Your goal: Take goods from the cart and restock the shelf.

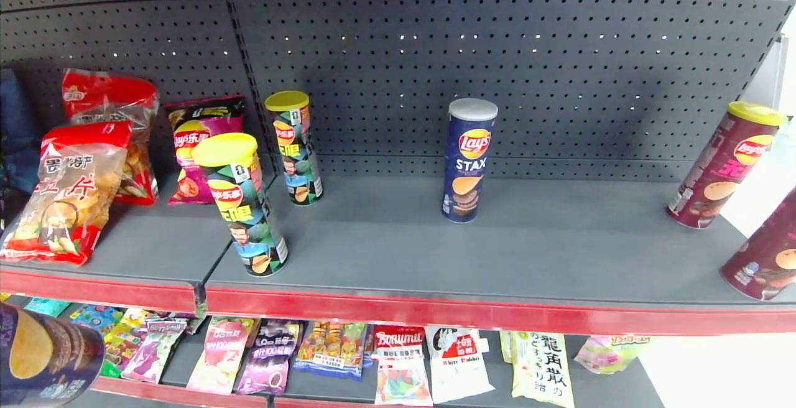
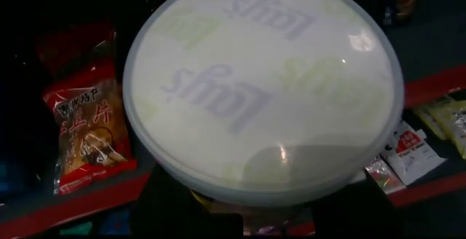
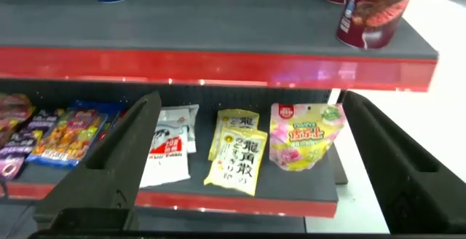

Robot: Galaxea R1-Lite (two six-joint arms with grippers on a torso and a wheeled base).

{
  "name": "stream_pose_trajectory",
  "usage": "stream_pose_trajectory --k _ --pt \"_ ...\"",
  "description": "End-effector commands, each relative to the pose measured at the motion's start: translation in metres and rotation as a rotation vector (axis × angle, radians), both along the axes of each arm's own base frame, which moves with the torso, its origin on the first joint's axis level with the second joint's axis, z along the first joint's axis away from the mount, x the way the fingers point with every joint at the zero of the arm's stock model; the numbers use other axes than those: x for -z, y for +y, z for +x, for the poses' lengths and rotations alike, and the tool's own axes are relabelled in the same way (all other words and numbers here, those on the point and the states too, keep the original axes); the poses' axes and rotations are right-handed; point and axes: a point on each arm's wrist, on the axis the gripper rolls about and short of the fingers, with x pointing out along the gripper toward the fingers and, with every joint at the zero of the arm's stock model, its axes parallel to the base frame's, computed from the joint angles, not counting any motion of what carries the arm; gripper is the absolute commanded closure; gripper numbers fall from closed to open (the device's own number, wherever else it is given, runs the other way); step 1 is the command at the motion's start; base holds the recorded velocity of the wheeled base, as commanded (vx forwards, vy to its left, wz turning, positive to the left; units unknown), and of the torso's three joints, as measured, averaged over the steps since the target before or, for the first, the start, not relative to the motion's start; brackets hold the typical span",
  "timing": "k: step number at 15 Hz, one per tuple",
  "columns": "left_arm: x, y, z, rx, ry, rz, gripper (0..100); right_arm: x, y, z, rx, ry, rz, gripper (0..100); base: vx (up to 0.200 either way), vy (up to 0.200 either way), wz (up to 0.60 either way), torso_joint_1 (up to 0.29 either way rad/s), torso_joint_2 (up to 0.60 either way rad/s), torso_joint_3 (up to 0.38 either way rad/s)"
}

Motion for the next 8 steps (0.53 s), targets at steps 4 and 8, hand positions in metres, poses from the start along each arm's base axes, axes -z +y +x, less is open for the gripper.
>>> stream_pose_trajectory --k 4,8 --pt "0.000 -0.001 -0.007 0.007 -0.033 0.026 100 0.000 0.000 0.000 -0.001 0.002 -0.006 0 0.000 0.000 0.00 0.000 0.00 0.000" --pt "0.009 -0.001 -0.015 0.001 -0.053 0.021 100 -0.008 0.000 -0.002 -0.002 -0.029 -0.021 0 0.000 0.000 0.00 0.000 0.00 0.000"
